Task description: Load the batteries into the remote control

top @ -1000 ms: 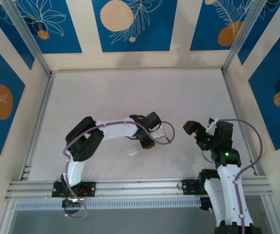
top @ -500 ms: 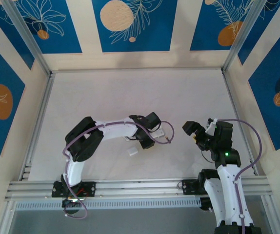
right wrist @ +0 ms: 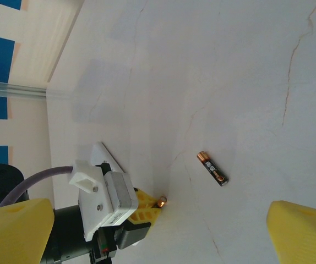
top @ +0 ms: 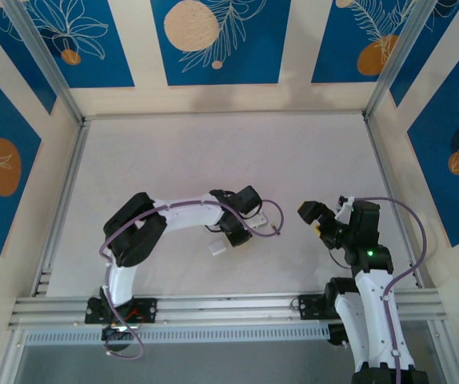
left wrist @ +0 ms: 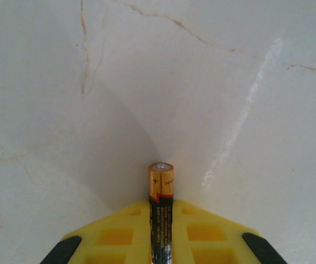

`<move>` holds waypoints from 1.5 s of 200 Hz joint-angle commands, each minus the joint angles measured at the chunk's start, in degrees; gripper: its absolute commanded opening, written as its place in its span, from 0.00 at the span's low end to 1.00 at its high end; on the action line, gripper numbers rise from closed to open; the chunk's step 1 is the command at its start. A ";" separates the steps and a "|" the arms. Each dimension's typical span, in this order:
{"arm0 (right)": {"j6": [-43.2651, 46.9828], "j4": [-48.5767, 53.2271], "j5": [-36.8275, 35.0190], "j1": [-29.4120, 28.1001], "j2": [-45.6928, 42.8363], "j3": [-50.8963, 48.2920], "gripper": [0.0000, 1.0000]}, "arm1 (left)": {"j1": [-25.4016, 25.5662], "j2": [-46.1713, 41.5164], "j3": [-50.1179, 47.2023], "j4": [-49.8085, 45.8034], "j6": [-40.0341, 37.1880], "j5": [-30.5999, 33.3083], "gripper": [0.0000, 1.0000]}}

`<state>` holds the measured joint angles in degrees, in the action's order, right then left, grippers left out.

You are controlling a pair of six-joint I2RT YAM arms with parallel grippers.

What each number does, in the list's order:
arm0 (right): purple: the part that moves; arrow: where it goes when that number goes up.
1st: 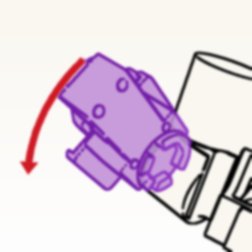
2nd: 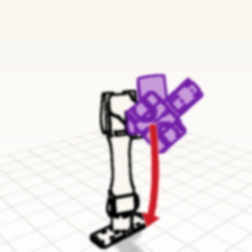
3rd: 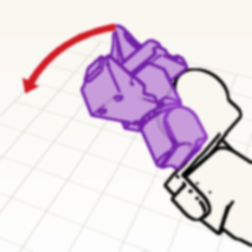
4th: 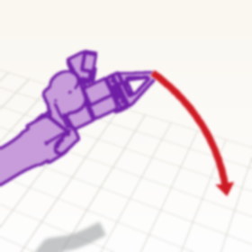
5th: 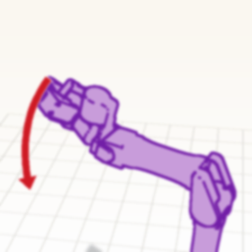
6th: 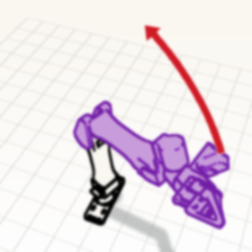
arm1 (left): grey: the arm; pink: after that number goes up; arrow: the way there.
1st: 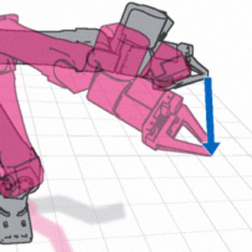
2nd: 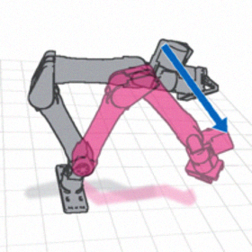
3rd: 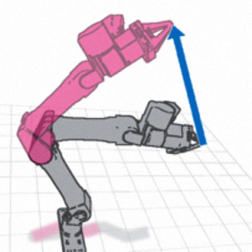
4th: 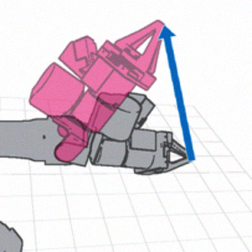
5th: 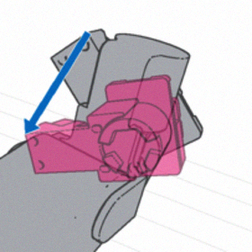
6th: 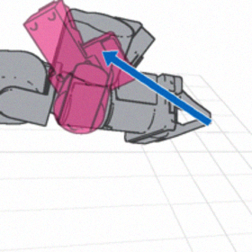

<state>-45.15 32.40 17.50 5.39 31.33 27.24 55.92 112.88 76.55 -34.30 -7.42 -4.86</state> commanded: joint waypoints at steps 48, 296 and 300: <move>-0.50 -0.48 2.10 -0.48 -0.31 -1.49 0.99 | 1.37 2.58 4.39 -4.51 0.24 -2.17 0.14; 0.76 -1.82 2.54 -1.79 -1.68 -1.67 0.99 | 0.69 0.24 8.28 -4.66 3.55 0.20 0.06; 0.84 -2.12 2.54 -1.99 -1.79 -1.75 0.99 | 0.53 -0.53 7.53 -3.85 3.86 0.33 0.06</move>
<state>-45.45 30.89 18.26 4.49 30.89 24.62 56.77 118.34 87.02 -43.66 -6.13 -5.48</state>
